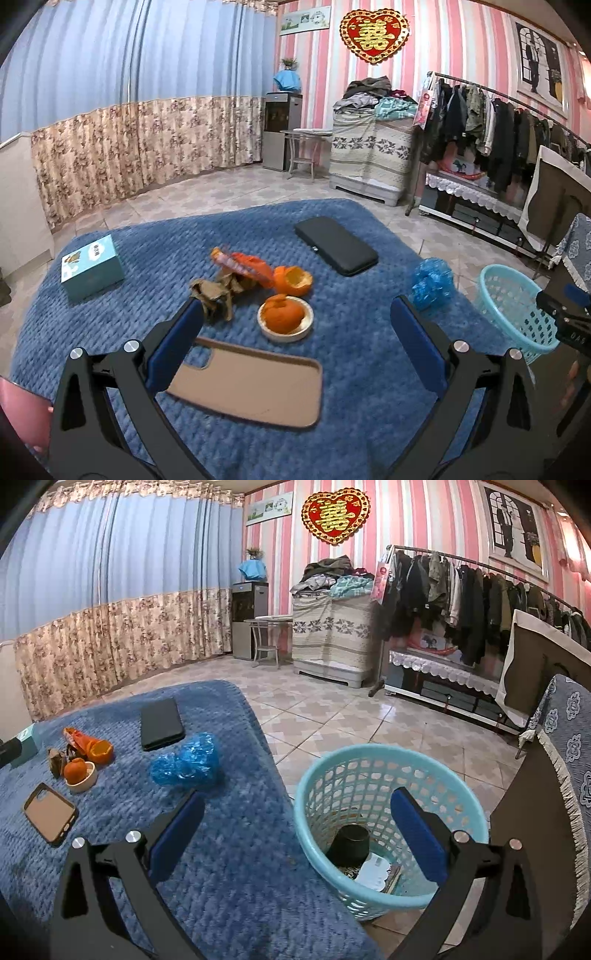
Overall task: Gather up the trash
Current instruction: 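Move both open tools back over the blanket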
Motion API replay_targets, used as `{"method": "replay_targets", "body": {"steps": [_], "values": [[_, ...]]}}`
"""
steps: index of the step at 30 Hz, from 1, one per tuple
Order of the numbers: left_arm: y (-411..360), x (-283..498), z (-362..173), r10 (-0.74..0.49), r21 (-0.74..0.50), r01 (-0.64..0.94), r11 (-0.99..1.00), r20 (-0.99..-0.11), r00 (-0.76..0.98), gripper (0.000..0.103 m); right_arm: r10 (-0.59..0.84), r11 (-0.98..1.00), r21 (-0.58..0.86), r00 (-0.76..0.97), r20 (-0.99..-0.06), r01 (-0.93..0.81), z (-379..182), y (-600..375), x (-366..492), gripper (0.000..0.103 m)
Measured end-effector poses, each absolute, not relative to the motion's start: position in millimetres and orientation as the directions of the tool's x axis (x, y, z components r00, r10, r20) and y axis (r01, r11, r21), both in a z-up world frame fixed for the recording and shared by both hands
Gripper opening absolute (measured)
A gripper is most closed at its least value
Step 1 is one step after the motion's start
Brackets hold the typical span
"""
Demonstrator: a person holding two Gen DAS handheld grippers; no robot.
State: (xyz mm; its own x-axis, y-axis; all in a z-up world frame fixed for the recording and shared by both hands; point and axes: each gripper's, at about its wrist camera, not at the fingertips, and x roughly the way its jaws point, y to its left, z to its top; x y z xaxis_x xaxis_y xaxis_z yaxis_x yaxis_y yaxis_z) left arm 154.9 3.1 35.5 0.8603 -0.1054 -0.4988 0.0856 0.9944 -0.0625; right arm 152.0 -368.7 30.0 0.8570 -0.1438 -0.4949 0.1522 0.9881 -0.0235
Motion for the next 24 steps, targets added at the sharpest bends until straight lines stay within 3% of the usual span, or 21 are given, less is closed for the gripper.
{"method": "replay_targets", "body": {"steps": [9,24], "values": [[29.2,152.1,22.6,-0.078,-0.083,0.042,0.996,-0.507,0.859,0.098,-0.117,0.992,-0.024,0.851,-0.512,0.121,20.5,-356.4,158.1,0.099],[70.5,160.3,-20.5,0.001,-0.07,-0.053,0.996,-0.6,0.8,0.098,-0.148,0.989,-0.103,0.807,-0.572,0.108,-12.6,-323.6,178.6,0.099]]}}
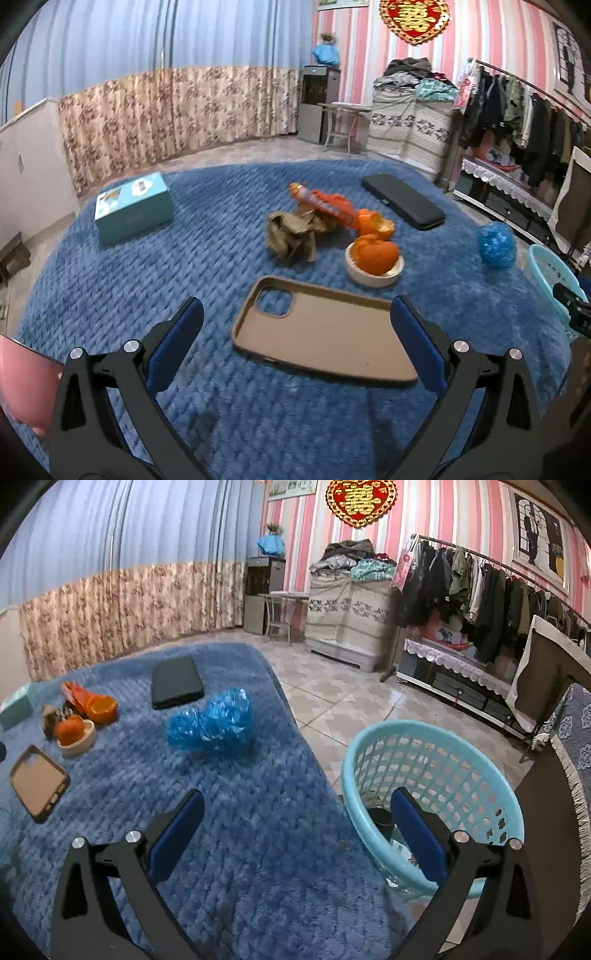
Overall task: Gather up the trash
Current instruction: 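Move both open tools back over the blanket, then grasp the crumpled brown paper with the left tool while the right tool grasps the blue plastic bag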
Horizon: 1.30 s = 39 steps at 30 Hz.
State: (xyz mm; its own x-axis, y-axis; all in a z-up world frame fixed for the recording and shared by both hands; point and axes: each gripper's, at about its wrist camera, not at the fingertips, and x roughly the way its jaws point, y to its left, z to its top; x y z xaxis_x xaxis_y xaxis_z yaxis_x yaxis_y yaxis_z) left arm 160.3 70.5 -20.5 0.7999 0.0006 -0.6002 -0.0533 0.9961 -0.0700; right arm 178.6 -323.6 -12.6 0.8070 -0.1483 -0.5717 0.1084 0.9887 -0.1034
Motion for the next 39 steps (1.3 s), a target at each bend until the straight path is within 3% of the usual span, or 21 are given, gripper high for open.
{"method": "replay_targets", "body": {"steps": [15,19,26,29,30,31,39], "values": [[84.3,211.0,-33.6,0.007,-0.082,-0.076,0.994,-0.633,0.774,0.097,-0.124,0.992,-0.062,0.772,-0.623,0.109,-31.7,-317.7,202.8,0.099],[80.7,234.8,-37.2,-0.013,-0.084,-0.056,0.995,-0.656,0.755,0.084,-0.126,0.992,-0.064,0.769,-0.626,0.111,-33.6,-314.2,212.5,0.099],[80.4,270.2,-44.1,-0.049,-0.134,-0.056,0.989,-0.673,0.738,0.078,-0.129,0.991,-0.057,0.772,-0.622,0.119,-31.9,-311.0,230.0,0.099],[74.9,282.5,-51.0,-0.068,-0.131,-0.034,0.991,-0.697,0.714,0.059,-0.116,0.993,-0.044,0.778,-0.618,0.113,-30.1,-308.6,236.0,0.099],[73.6,284.6,-53.5,-0.072,-0.131,-0.03,0.991,-0.705,0.706,0.047,-0.115,0.993,-0.048,0.78,-0.615,0.109,-29.2,-306.5,238.6,0.099],[73.4,285.7,-56.0,-0.074,-0.133,-0.031,0.991,-0.709,0.701,0.045,-0.115,0.993,-0.051,0.782,-0.613,0.106,-28.6,-305.2,239.9,0.099],[88.5,258.8,-48.2,-0.014,-0.137,-0.101,0.985,-0.659,0.752,0.043,-0.089,0.996,-0.071,0.801,-0.592,0.058,-21.5,-287.8,256.1,0.099]]}}
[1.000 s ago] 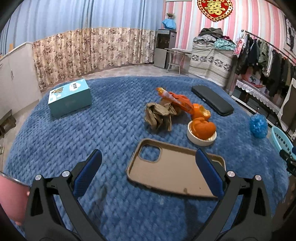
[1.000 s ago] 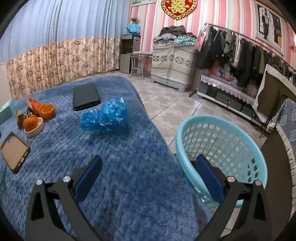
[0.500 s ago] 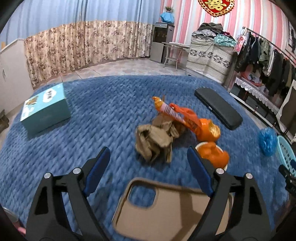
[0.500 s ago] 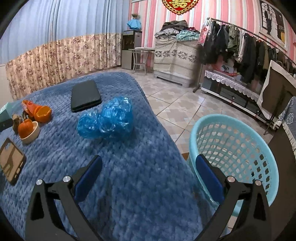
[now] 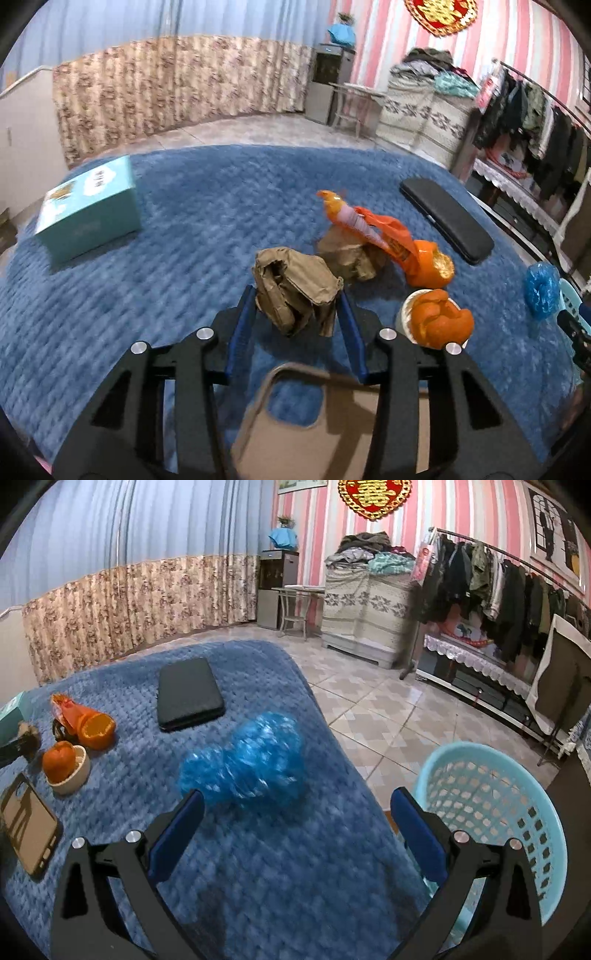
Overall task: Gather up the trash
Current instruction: 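Grasp the crumpled brown paper with the left tool while the right tool grasps the blue plastic bag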
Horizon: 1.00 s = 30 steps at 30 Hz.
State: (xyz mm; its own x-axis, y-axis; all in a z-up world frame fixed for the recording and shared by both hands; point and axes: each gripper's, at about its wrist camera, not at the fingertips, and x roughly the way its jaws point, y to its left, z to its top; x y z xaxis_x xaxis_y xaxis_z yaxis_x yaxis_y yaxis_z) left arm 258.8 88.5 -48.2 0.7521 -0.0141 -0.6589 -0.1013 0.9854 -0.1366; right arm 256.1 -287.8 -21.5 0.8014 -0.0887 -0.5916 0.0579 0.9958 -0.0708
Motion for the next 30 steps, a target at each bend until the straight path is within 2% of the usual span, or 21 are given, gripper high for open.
{"method": "replay_targets", "body": {"steps": [8,9,11,12,13,14,16,19,25,30], "values": [[112.1,250.9,-57.3,0.025,-0.186,-0.195,0.963,-0.658,0.753,0.043,-0.075,0.996,-0.082,0.768,-0.637,0.029,-27.9,-277.1,291.1,0.098],[113.0,251.3,-58.4,0.024,-0.189,-0.197,0.962,-0.661,0.75,0.043,-0.074,0.996,-0.085,0.758,-0.648,0.024,-29.6,-275.9,295.7,0.096],[115.3,252.7,-60.3,0.023,-0.194,-0.201,0.96,-0.663,0.749,0.043,-0.053,0.997,-0.078,0.74,-0.67,0.0,-35.2,-272.6,302.3,0.076],[115.9,252.9,-60.2,0.023,-0.191,-0.199,0.961,-0.663,0.749,0.043,-0.027,0.998,-0.06,0.725,-0.688,-0.02,-38.2,-271.7,305.4,0.058],[115.9,253.0,-60.2,0.025,-0.187,-0.198,0.962,-0.662,0.749,0.043,-0.006,0.999,-0.043,0.717,-0.697,-0.033,-40.5,-271.4,306.3,0.049],[116.5,253.7,-60.3,0.028,-0.181,-0.196,0.964,-0.661,0.75,0.043,0.02,0.999,-0.017,0.709,-0.705,-0.044,-42.7,-271.2,307.0,0.048],[115.0,255.2,-60.9,0.036,-0.166,-0.191,0.967,-0.659,0.751,0.043,0.027,0.999,-0.009,0.716,-0.697,-0.046,-43.0,-270.4,304.0,0.038],[109.4,256.3,-60.5,0.044,-0.151,-0.189,0.97,-0.657,0.753,0.043,0.05,0.998,0.015,0.728,-0.683,-0.055,-39.5,-271.8,296.8,0.029],[101.2,255.0,-55.9,0.049,-0.134,-0.177,0.975,-0.648,0.76,0.043,0.04,0.999,0.025,0.777,-0.628,-0.031,-15.2,-295.9,265.5,0.027],[85.0,248.7,-38.3,0.058,-0.1,-0.151,0.983,-0.618,0.784,0.043,-0.02,0.999,0.01,0.808,-0.589,0.032,6.1,-330.8,232.0,0.027]]}}
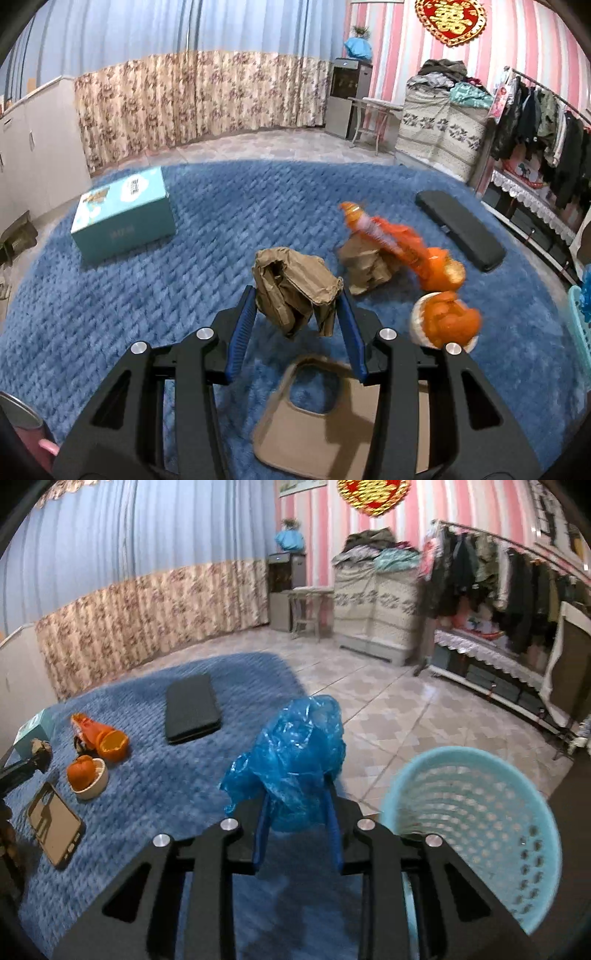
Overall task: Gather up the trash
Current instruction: 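Grasp the crumpled brown paper with the left tool while the right tool grasps the blue plastic bag, then carry the brown paper and blue bag over the basket and open both tools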
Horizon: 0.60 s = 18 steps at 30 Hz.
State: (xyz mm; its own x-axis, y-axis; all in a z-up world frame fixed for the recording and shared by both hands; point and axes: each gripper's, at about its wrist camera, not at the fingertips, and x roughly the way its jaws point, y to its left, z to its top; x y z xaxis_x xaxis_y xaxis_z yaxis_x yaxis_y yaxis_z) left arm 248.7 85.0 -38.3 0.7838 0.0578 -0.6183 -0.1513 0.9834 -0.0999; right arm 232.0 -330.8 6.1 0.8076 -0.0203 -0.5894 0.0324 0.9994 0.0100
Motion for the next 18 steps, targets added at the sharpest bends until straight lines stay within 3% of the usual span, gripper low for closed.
{"method": "replay_targets", "body": {"steps": [9,18], "values": [[24.0,234.6,6.8,-0.031,-0.098,-0.027,0.995,-0.55,0.835,0.043,-0.145,0.981,0.025,0.818,-0.557,0.192,21.1,-403.3,190.9,0.027],[-46.1,232.7,14.4,-0.133,-0.088,0.101,0.991,-0.55,0.825,0.043,-0.258,0.954,-0.019,0.788,-0.559,0.299,7.4,-445.9,170.5,0.027]]}}
